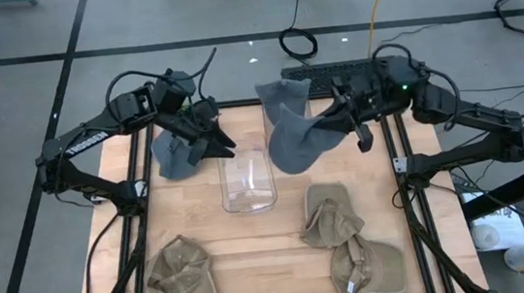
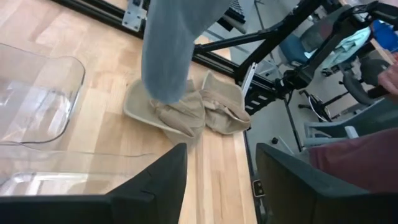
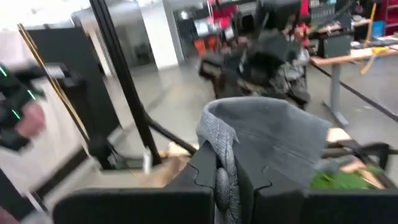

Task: Pick & Place hat
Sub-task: Put the right ash blue cap into the right transparent bin, then put the ash blue cap into the right transparent bin

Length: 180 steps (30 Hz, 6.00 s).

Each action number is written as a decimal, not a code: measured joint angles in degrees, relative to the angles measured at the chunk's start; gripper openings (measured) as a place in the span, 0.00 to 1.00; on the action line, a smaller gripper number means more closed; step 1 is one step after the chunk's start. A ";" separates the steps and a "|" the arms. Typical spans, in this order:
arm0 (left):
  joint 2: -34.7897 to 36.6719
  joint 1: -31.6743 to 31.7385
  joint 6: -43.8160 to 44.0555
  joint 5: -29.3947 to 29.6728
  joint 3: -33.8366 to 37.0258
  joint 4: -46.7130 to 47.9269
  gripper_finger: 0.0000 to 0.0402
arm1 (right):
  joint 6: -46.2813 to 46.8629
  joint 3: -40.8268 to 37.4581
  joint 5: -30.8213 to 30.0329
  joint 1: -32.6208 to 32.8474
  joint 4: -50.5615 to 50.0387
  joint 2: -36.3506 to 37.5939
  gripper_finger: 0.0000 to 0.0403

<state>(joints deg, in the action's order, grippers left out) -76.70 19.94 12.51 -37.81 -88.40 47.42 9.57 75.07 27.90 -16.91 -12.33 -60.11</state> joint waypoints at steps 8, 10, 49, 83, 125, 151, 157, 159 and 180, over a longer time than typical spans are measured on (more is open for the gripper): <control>0.02 -0.02 1.15 -0.91 0.00 -0.01 0.45 | -14.34 6.46 -5.94 -0.89 -17.04 -2.76 0.02; 0.02 -0.02 1.48 -0.91 0.00 -0.04 0.44 | -16.62 7.92 -7.09 -1.17 -18.49 -3.60 0.02; 0.02 -0.02 4.57 -1.04 0.00 -1.43 0.46 | -45.03 19.48 -23.29 -11.32 -24.05 -25.36 0.02; 0.04 -0.04 4.07 -1.02 0.02 -1.38 0.46 | -41.96 -2.69 -19.73 -15.81 0.42 -29.85 0.06; 0.04 0.02 -2.00 0.51 0.02 -0.97 0.46 | -16.34 -4.72 -29.42 1.71 4.83 -8.36 0.74; 4.32 16.39 0.15 32.11 0.07 20.86 0.46 | -9.58 -4.72 -29.84 7.13 4.36 -8.51 0.74; 4.25 20.30 14.03 39.62 0.07 23.47 0.46 | -10.25 -4.72 -29.81 7.13 4.39 -8.51 0.74; 4.23 20.83 17.15 41.80 0.07 24.20 0.46 | -10.32 -4.72 -29.81 7.11 4.41 -8.51 0.74; -5.67 20.37 35.59 51.44 0.07 34.71 0.46 | -16.31 -4.72 -29.39 2.75 5.91 -8.51 0.74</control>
<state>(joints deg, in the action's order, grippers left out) -82.37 40.32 48.10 13.63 -88.33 82.13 -6.74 70.35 -1.49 -14.16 -6.42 -68.62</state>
